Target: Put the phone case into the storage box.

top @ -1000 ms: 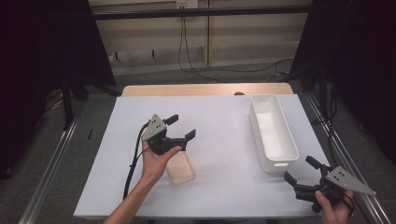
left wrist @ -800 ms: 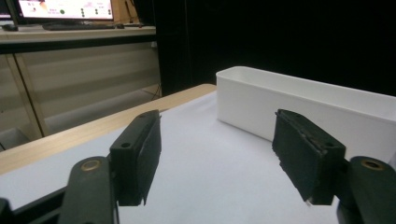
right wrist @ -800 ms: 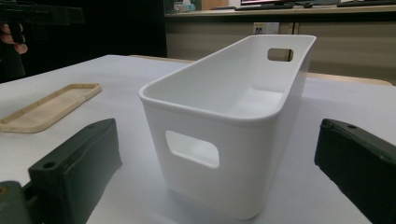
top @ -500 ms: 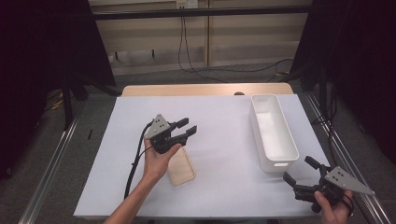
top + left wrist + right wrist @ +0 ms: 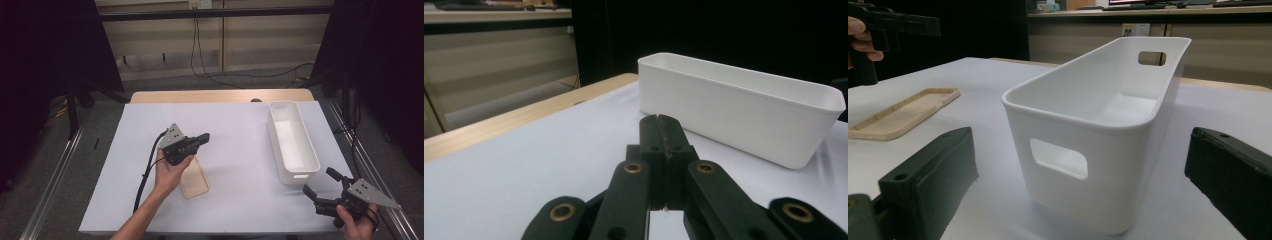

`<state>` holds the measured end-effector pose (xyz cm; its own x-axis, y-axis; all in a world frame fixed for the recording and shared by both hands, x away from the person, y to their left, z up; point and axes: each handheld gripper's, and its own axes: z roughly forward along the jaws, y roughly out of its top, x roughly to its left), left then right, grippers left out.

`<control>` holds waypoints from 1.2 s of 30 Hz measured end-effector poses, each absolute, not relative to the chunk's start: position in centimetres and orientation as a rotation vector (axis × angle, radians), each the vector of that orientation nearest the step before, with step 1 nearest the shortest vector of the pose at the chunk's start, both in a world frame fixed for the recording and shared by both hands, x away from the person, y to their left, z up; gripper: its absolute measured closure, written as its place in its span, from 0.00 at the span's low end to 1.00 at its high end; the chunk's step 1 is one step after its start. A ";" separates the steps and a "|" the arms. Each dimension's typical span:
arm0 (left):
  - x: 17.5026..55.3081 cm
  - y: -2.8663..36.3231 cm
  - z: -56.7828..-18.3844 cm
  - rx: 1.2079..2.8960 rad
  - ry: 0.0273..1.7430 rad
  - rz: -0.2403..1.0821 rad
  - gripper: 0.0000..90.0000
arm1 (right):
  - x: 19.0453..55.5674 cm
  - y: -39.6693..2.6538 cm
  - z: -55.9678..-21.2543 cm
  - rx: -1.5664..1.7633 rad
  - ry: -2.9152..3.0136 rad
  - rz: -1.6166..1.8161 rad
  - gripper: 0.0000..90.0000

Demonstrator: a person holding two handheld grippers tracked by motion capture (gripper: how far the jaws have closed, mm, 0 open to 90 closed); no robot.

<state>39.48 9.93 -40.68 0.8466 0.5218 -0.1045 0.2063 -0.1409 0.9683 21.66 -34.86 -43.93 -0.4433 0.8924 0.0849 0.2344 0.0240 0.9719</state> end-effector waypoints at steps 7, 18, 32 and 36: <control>39.5 9.8 -40.3 1.765 0.571 0.225 1.00 | 21.7 -34.9 -43.9 1.147 1.726 1.453 0.00; 39.5 8.6 -39.6 1.939 0.587 0.153 1.00 | 21.7 -34.9 -43.9 1.144 1.727 1.453 0.00; 40.5 8.1 -40.6 2.129 0.677 0.016 1.00 | 21.7 -34.8 -43.9 1.139 1.735 1.460 0.00; 40.6 8.0 -40.7 2.175 0.700 0.006 1.00 | 21.7 -34.8 -43.9 1.142 1.732 1.457 0.00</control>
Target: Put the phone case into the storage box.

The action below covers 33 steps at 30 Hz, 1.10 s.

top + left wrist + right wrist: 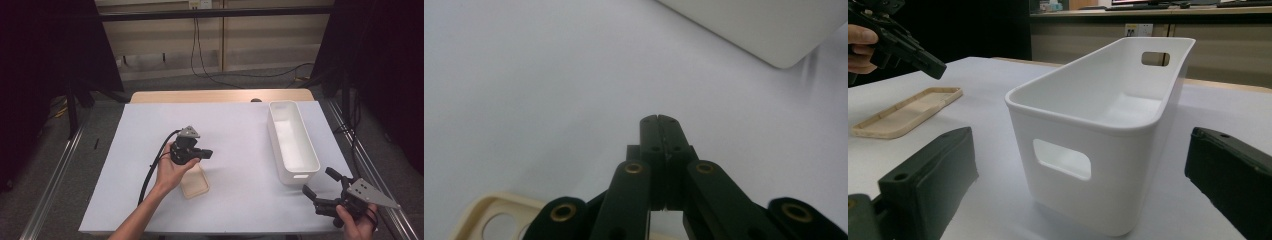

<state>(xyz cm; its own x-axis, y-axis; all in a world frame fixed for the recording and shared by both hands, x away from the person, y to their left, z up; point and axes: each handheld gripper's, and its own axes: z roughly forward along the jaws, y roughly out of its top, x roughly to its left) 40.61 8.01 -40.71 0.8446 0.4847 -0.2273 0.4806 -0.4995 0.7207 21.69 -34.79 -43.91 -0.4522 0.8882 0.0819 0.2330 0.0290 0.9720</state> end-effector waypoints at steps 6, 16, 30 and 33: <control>40.7 7.7 -41.2 2.238 0.714 -0.003 1.00 | 21.7 -34.8 -43.9 1.144 1.732 1.455 0.00; 40.1 6.6 -42.0 2.324 0.705 -0.008 1.00 | 21.7 -34.8 -44.0 1.144 1.740 1.456 0.00; 38.8 5.4 -43.1 2.395 0.699 -0.072 1.00 | 21.7 -34.8 -43.9 1.146 1.737 1.459 0.00; 38.2 5.4 -43.4 2.418 0.698 -0.075 1.00 | 21.7 -34.8 -44.0 1.147 1.737 1.459 0.00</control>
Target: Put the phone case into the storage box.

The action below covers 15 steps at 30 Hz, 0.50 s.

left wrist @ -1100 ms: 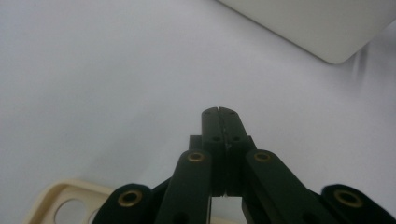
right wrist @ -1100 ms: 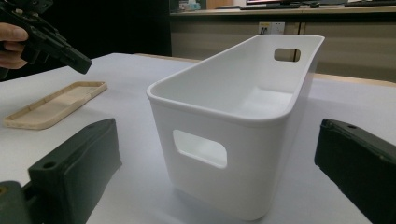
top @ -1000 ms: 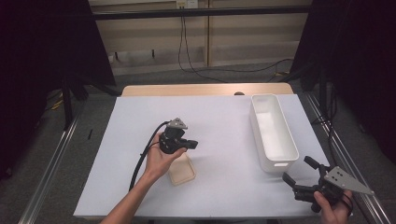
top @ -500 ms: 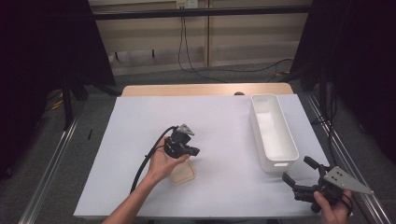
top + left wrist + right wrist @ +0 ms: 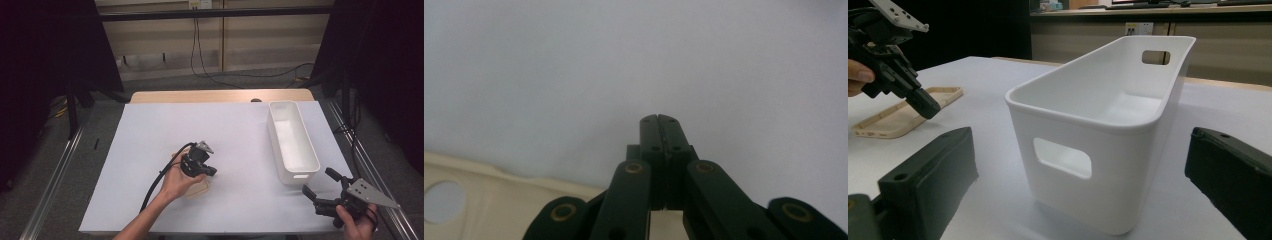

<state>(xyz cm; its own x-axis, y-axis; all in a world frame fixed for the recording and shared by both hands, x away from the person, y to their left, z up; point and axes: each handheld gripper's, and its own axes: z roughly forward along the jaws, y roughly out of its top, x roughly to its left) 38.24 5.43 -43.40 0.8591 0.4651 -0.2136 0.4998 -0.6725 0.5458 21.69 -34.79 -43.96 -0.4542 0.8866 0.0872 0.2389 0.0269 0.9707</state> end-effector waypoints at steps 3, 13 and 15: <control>38.1 5.7 -43.7 2.423 0.713 -0.080 1.00 | 21.7 -34.8 -44.0 1.145 1.738 1.458 0.00; 37.6 6.5 -44.2 2.409 0.735 -0.108 1.00 | 21.7 -34.8 -44.0 1.146 1.739 1.459 0.00; 37.5 6.7 -44.2 2.403 0.736 -0.104 1.00 | 21.7 -34.8 -44.0 1.147 1.735 1.461 0.00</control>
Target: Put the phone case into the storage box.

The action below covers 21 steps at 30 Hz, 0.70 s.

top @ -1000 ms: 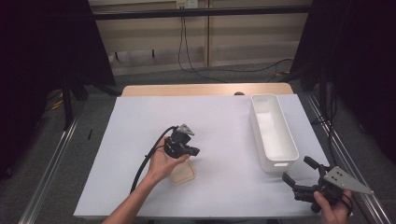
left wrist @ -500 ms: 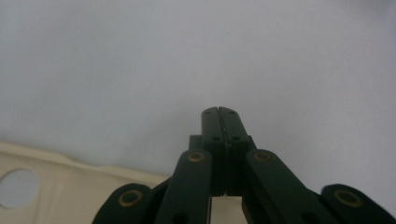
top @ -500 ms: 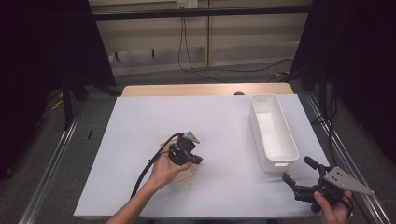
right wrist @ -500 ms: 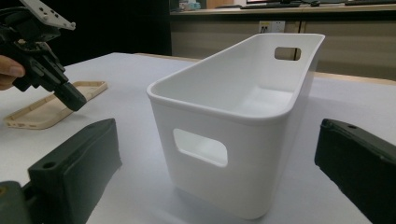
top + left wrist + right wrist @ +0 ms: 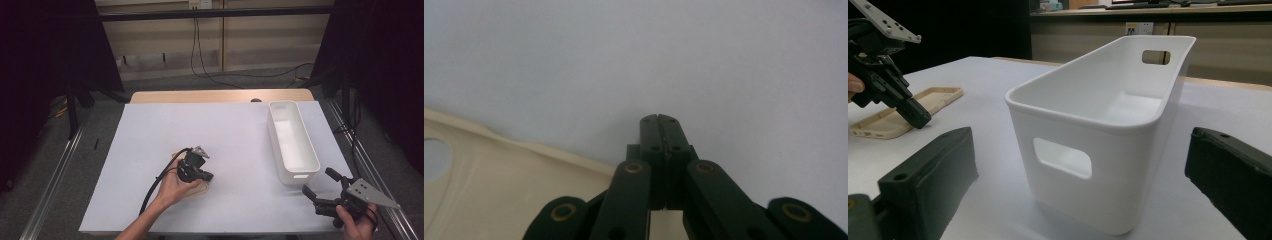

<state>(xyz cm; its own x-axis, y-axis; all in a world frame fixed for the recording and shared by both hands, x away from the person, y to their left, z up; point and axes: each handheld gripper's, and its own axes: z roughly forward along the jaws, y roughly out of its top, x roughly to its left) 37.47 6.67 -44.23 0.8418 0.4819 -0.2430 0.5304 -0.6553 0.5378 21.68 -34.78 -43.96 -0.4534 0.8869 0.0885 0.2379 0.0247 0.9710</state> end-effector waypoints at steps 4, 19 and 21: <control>37.3 7.0 -44.2 2.403 0.743 -0.101 1.00 | 21.7 -34.8 -44.0 1.143 1.739 1.459 0.00; 36.8 8.5 -44.2 2.400 0.761 -0.090 1.00 | 21.7 -34.8 -44.0 1.145 1.740 1.457 0.00; 36.7 8.7 -44.1 2.399 0.765 -0.084 1.00 | 21.7 -34.7 -44.0 1.145 1.742 1.457 0.00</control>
<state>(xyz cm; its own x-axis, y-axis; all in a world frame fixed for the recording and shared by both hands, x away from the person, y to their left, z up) 36.65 8.69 -44.14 0.8307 0.5050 -0.2345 0.5438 -0.6453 0.5366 21.66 -34.75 -43.96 -0.4563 0.8858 0.0851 0.2405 0.0307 0.9702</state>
